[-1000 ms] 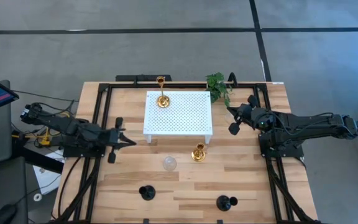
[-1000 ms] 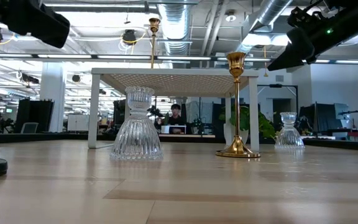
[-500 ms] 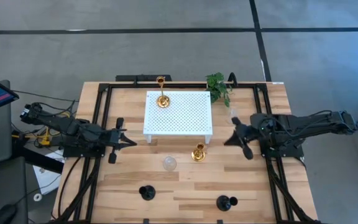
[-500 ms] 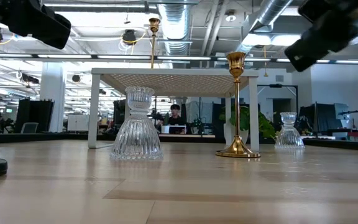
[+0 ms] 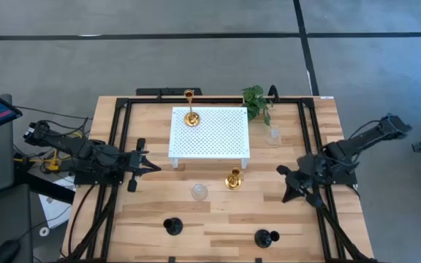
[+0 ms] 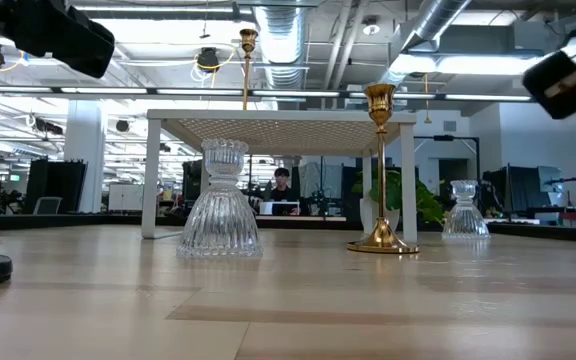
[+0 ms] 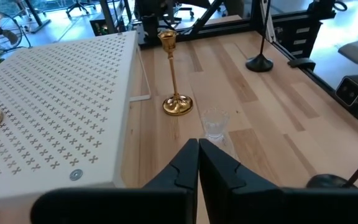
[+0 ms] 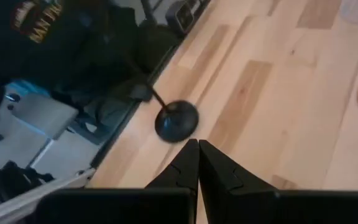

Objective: Pick & Place candle stick holders
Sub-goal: Put the bottom black candle holder on the shelf

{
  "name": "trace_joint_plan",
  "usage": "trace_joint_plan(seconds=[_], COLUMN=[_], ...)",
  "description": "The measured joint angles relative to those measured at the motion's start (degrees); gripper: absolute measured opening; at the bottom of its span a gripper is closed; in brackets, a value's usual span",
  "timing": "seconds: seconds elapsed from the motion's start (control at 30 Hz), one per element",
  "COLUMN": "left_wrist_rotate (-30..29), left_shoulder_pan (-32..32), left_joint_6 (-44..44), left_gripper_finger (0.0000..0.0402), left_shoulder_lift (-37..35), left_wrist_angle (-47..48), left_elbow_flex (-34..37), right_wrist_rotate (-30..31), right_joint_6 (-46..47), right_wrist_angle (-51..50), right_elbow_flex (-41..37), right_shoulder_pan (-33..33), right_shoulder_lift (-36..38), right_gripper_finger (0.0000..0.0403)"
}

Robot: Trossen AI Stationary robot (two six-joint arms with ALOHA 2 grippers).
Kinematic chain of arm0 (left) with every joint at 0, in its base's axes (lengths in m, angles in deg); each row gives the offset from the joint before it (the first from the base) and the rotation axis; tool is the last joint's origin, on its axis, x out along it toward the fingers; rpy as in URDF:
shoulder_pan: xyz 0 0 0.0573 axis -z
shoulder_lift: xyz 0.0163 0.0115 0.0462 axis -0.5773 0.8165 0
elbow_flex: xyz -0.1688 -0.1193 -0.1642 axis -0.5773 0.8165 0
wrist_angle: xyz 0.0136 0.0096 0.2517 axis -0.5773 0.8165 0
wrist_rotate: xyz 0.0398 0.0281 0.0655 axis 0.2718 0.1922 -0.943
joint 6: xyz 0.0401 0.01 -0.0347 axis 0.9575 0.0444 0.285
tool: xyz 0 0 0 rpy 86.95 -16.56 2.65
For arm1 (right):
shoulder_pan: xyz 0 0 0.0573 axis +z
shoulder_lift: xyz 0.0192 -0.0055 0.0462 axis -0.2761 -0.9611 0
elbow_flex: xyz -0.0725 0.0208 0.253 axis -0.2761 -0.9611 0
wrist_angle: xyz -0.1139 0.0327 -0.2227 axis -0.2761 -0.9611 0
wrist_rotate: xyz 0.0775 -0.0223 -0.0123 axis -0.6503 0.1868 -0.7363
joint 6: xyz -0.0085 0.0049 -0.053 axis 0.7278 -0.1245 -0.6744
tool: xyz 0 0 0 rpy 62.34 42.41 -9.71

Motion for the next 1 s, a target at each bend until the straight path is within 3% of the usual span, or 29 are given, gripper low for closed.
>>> trace_joint_plan(seconds=[0.23, 0.43, 0.5, 0.8, 1.0], left_wrist_rotate=[0.0, 0.0, 0.0, 0.0, 0.0], left_shoulder_pan=[0.0, 0.0, 0.0, 0.0, 0.0], left_joint_6=[-3.9, -3.9, -3.9, -3.8, -3.8], left_gripper_finger=[0.0012, 0.0012, 0.0012, 0.0012, 0.0012], left_shoulder_lift=[0.5, 2.4, 3.2, 7.1, 7.6], left_wrist_angle=[-1.2, -1.3, -1.3, -1.9, -2.5], left_elbow_flex=[-0.1, -0.1, -0.1, -0.1, -0.1], right_wrist_rotate=[26.8, 42.9, 44.9, 43.3, 43.2], right_joint_6=[8.8, 5.3, 5.4, 8.1, 8.1], right_wrist_angle=[4.0, 23.6, 27.8, 38.9, 44.4], right_elbow_flex=[-9.1, -16.9, -18.5, -19.8, -19.8], right_shoulder_pan=[19.4, 30.3, 31.6, 31.9, 31.6], right_shoulder_lift=[4.6, 6.7, 6.8, 2.4, -4.2], right_gripper_finger=[0.0000, 0.0000, 0.0000, 0.0003, 0.0057])
